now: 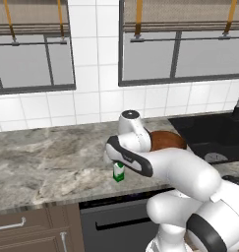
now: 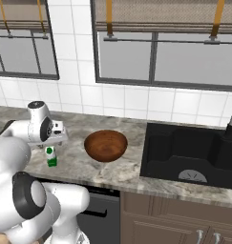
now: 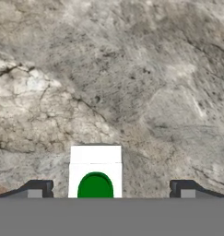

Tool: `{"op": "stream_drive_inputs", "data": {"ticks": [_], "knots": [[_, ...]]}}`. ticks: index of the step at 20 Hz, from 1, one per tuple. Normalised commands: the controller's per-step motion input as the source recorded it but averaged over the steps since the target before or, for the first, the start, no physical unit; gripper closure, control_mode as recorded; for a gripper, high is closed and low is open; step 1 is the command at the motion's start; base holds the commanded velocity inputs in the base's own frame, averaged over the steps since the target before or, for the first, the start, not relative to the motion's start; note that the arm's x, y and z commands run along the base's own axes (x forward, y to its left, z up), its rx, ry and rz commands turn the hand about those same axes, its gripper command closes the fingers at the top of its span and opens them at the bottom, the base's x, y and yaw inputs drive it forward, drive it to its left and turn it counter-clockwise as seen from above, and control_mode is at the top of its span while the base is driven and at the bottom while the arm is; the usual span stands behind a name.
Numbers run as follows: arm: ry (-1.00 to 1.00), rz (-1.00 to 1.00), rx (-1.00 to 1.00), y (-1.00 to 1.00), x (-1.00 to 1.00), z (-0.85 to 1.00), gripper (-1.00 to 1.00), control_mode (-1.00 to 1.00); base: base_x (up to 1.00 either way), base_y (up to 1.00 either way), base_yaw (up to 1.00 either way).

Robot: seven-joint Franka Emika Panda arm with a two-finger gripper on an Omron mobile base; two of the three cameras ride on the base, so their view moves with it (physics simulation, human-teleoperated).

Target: Gather the eggs and milk located in the vicinity of the sink area and place them right next to the bowl.

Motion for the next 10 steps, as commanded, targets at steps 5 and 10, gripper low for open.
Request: {"op": "stream_drive_inputs", "data": {"ticks": [5,10], "knots": [[0.07,-0.08,0.00,0.05,0.00,-0.06,-1.00,-1.00,0.00,0.00,0.00],[0.13,-0.13,0.00,0.03,0.00,-0.05,-1.00,-1.00,0.00,0.00,0.00]]}}
